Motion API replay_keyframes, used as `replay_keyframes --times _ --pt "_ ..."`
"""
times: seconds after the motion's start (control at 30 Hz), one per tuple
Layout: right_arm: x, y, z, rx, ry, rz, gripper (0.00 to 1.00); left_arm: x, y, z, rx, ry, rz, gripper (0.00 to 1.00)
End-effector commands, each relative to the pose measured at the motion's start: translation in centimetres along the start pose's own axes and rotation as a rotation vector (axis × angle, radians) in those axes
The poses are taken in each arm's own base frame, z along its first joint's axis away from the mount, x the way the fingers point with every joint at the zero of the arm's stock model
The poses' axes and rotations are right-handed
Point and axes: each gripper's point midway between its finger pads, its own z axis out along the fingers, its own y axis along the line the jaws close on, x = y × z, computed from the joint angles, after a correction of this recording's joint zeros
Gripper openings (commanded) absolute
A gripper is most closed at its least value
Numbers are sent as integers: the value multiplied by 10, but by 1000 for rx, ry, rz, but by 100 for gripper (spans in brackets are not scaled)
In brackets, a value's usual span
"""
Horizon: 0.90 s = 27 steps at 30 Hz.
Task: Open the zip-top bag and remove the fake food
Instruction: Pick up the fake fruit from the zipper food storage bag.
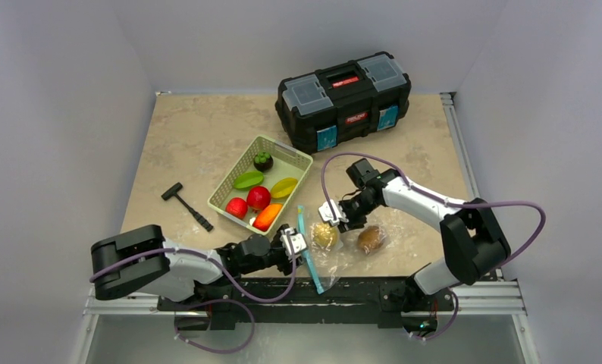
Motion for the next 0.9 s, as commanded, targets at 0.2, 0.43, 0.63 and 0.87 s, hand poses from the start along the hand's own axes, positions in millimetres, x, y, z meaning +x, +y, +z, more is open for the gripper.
replay_keyframes --times 0.2,0.43,0.63,0.87 --pt "-10 1 12 -40 -28 29 27 -33 5 25 -50 -132 88 69" --pt "-16 4 17 -55 -36 20 21 -48 7 33 -68 -168 116 76" --pt "-20 4 19 -72 -48 35 14 -50 -4 37 -14 -207 108 83" --pt "-25 6 21 -87 -65 55 9 -55 -11 43 17 -249 105 100"
